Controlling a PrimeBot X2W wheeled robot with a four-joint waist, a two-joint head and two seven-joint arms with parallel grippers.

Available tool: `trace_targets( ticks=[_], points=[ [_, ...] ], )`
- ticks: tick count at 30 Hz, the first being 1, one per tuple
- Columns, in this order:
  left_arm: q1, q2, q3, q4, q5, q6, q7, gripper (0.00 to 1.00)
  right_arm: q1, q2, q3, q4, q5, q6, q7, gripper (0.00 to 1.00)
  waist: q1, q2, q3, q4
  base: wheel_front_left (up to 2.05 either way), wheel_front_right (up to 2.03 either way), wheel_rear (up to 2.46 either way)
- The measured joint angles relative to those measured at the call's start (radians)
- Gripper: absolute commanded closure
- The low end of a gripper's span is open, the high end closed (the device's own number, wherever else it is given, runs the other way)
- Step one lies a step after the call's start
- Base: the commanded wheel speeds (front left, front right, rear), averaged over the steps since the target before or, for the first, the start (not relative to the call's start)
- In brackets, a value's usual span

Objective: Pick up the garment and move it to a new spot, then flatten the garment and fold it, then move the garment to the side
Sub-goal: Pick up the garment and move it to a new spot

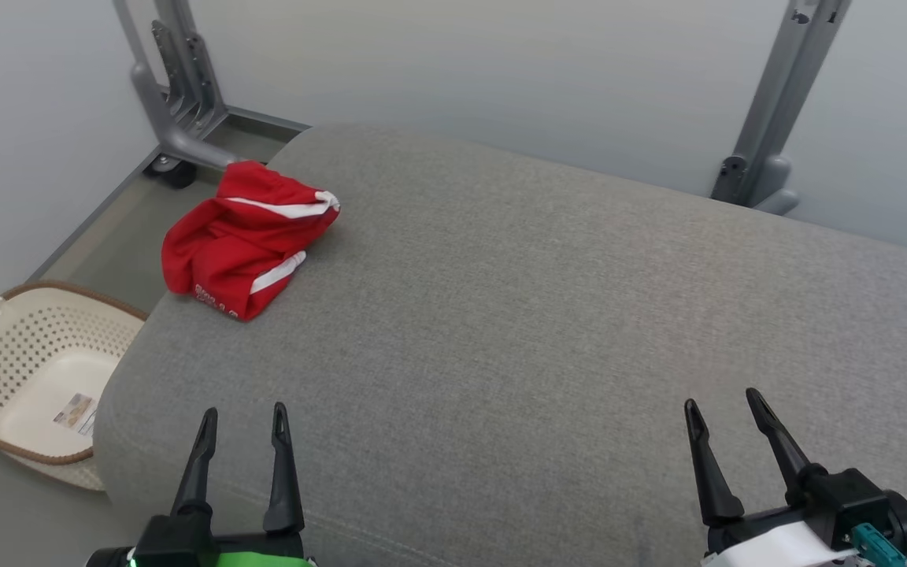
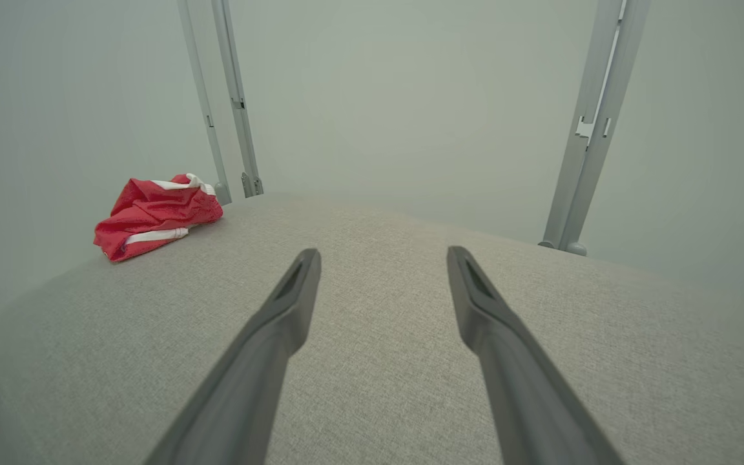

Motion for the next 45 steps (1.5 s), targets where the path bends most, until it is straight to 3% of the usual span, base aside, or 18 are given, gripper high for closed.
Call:
trace_targets(
  ticks=[8, 15, 19, 24, 30, 33, 40, 45],
  points=[
    [-0.014, 0.0, 0.005, -0.03, -0.017, 0.035, 0.0, 0.0, -0.059, -0.019, 0.03, 0.022, 0.01, 0.0, 0.0, 0.0, 0.0001, 0.0, 0.056, 0.073, 0.0, 0.0, 0.0],
    [-0.043, 0.0, 0.007, -0.026, -0.027, 0.035, 0.0, 0.0, -0.074, -0.028, 0.033, 0.021, 0.011, 0.0, 0.0, 0.0, 0.0, 0.0, 0.093, 0.101, 0.0, 0.0, 0.0],
    [-0.134, 0.0, 0.005, 0.018, -0.093, 0.011, 0.0, 0.0, -0.074, -0.046, 0.016, 0.009, 0.008, 0.0, 0.0, 0.0, 0.0001, 0.0, 0.122, 0.106, 0.0, 0.0, 0.0],
    [-0.329, 0.001, 0.08, 0.088, -0.143, -0.01, 0.0, 0.0, -0.119, -0.077, 0.036, -0.002, -0.001, 0.0, 0.0, 0.0, 0.0001, 0.0, 0.166, 0.085, 0.0, 0.0, 0.0],
    [-0.588, 0.001, 0.197, 0.283, -0.172, -0.068, 0.0, 0.0, -0.187, -0.127, 0.038, -0.016, -0.003, 0.0, 0.0, 0.0, 0.0001, 0.0, 0.241, 0.026, 0.0, 0.0, 0.0],
    [-0.734, 0.031, 0.239, 0.437, -0.205, -0.094, 0.008, 0.0, -0.243, -0.147, 0.04, -0.029, -0.003, 0.0, 0.0, 0.0, 0.0001, 0.0, 0.292, -0.007, 0.0, 0.0, 0.0],
    [-1.032, 0.15, 0.288, 0.775, -0.266, -0.096, 0.213, 0.0, -0.31, -0.164, 0.031, -0.045, -0.005, 0.0, 0.0, 0.0, 0.0002, 0.0, 0.407, -0.095, 0.0, 0.0, 0.0],
    [-1.169, 0.191, 0.311, 0.943, -0.317, -0.096, 0.362, 0.0, -0.323, -0.166, 0.023, -0.052, -0.007, 0.0, 0.0, 0.0, 0.0002, 0.0, 0.474, -0.157, 0.0, 0.0, 0.0]
  ],
)
